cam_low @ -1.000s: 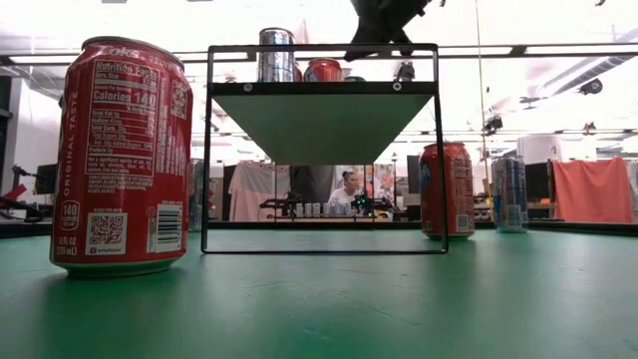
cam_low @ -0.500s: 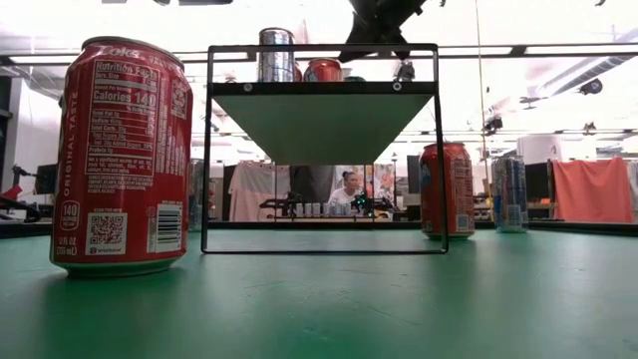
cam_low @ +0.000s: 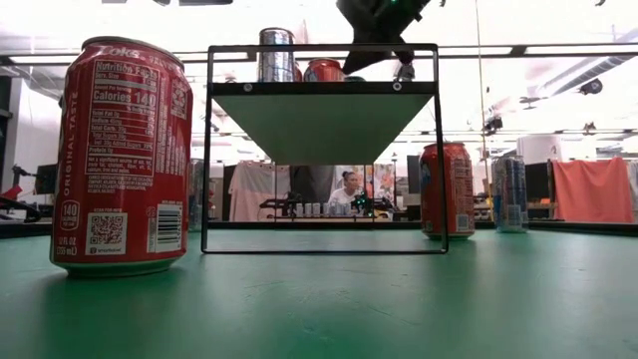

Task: Place canned beverage on shelf
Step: Put the green can on the shelf

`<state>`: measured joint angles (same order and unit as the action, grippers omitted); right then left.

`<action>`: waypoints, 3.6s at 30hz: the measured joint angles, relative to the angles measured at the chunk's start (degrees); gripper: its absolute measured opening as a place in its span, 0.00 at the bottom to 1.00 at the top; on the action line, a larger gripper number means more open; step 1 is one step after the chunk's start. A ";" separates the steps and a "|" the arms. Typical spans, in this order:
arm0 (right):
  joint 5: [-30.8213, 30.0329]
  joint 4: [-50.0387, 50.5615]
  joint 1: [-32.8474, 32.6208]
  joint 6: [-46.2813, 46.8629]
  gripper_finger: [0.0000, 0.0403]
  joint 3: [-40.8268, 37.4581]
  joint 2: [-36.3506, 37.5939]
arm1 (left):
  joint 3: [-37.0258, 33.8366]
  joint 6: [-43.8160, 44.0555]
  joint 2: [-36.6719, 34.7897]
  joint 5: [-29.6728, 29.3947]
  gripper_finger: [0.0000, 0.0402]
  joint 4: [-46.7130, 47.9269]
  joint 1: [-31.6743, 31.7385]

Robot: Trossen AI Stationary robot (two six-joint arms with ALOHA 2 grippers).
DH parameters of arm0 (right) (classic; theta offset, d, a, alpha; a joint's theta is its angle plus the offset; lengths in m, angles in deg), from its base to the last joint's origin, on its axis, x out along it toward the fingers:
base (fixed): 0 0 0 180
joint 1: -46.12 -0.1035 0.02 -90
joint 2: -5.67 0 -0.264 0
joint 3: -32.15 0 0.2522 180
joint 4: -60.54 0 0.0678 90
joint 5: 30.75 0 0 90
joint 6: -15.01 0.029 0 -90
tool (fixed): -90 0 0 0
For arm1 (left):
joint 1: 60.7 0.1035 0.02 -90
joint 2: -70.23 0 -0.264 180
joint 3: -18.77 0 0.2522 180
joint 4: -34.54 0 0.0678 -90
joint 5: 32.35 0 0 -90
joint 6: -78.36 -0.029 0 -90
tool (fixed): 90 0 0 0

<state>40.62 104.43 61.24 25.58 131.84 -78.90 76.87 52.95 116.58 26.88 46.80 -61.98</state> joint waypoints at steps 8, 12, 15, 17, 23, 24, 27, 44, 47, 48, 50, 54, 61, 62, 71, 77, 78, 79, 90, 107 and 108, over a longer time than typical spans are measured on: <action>0.41 1.03 -0.01 0.37 0.02 0.01 -0.59 | 0.00 0.00 0.04 -0.02 0.19 0.00 0.00; 0.79 1.72 -0.24 -0.45 0.02 0.00 0.10 | 0.00 0.00 0.08 -0.04 0.19 -0.02 0.00; 1.07 1.82 -0.24 -0.57 0.02 0.00 0.64 | 0.00 0.00 0.13 -0.07 0.19 -0.02 0.00; 1.07 2.17 -0.24 -0.56 0.02 0.00 1.00 | 0.00 0.00 0.15 -0.07 0.19 -0.02 -0.01; 0.57 -1.43 -0.22 -0.64 0.02 0.00 1.50 | 0.00 0.00 0.17 -0.09 0.19 -0.41 0.00; 0.55 -2.44 -0.19 -1.17 0.02 0.00 1.33 | 0.00 0.00 0.17 -0.09 0.19 -0.42 -0.01; 0.55 -3.01 0.13 -2.14 0.02 0.00 0.47 | 0.00 0.00 0.17 -0.09 0.19 -0.47 0.00; 3.10 1.17 0.02 -1.16 0.02 -0.04 -0.28 | 0.00 -0.04 0.17 -0.09 0.19 -0.66 -0.02; 3.17 1.74 0.02 -1.16 0.02 -0.04 0.14 | 0.00 -0.27 0.17 -0.09 0.19 -0.66 -0.02; 3.17 1.62 0.02 -1.16 0.02 -0.04 0.26 | 0.00 -0.46 0.17 -0.09 0.19 -0.66 -0.02; 2.93 0.96 0.02 -1.37 0.02 -0.04 0.44 | 0.00 -0.57 0.17 -0.09 0.19 -0.66 -0.02; 0.55 -1.29 0.02 -1.58 0.02 -0.04 0.37 | 0.00 -0.64 0.17 -0.11 0.19 -0.70 -0.02; 0.53 -1.85 0.26 -2.38 0.02 0.04 -1.61 | 0.00 -0.66 0.17 -0.11 0.19 -0.74 -0.02; 0.56 -1.73 0.26 -2.39 0.02 0.04 -1.61 | 0.00 -0.66 0.17 -0.11 0.19 -0.72 0.00; 2.55 0.04 0.02 -3.15 0.02 0.07 -0.97 | 0.00 -1.11 0.17 -0.11 0.19 -1.47 -0.01; 2.54 0.13 0.02 -4.25 0.02 0.04 -0.66 | 0.00 -1.11 0.17 -0.11 0.19 -1.95 -0.02; 2.41 0.09 0.02 -4.42 0.02 0.04 -0.61 | 0.00 -1.11 0.17 -0.11 0.19 -1.95 0.00; 2.29 0.02 0.02 -4.49 0.02 0.01 -0.48 | 0.00 -1.11 0.17 -0.11 0.19 -1.95 -0.02; 2.08 4.89 0.02 -0.70 0.02 4.51 0.78 | 0.00 -1.16 0.17 -0.10 0.19 -1.22 -0.02; -0.38 30.01 4.18 17.41 0.02 9.45 1.24 | -0.84 -3.48 -5.31 19.35 0.19 12.94 0.00; -0.04 29.93 4.41 17.64 0.02 9.19 0.96 | -1.11 -3.48 -5.69 19.35 0.19 12.93 0.00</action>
<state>40.58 134.37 65.65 43.22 141.03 -77.94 75.76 49.47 110.89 46.23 59.73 -61.98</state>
